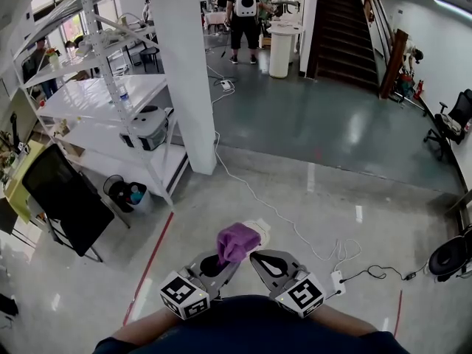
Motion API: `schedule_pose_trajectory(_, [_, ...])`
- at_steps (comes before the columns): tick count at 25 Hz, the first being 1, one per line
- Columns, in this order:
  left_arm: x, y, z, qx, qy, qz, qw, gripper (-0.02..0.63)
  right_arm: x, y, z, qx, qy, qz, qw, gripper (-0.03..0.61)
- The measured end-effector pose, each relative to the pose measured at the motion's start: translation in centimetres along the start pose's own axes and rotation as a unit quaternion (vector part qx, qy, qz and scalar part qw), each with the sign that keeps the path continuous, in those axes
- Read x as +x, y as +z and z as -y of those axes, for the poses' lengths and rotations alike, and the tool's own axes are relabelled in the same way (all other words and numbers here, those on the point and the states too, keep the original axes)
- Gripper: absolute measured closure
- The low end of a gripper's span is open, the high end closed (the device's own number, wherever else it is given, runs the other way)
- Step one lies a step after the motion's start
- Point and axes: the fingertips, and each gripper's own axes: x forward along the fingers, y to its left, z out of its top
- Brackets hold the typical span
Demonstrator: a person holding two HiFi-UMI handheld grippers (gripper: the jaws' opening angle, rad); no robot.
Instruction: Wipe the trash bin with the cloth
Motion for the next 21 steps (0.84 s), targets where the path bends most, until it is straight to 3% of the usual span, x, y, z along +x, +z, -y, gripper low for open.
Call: schedule_pose_trajectory(21, [-0.7,-0.3,1.4,0.008,-0.007,-0.007,0.9999,0.560,0.1,-0.2,-1.4,0.002,0.011,-0.002,1.000,0.569])
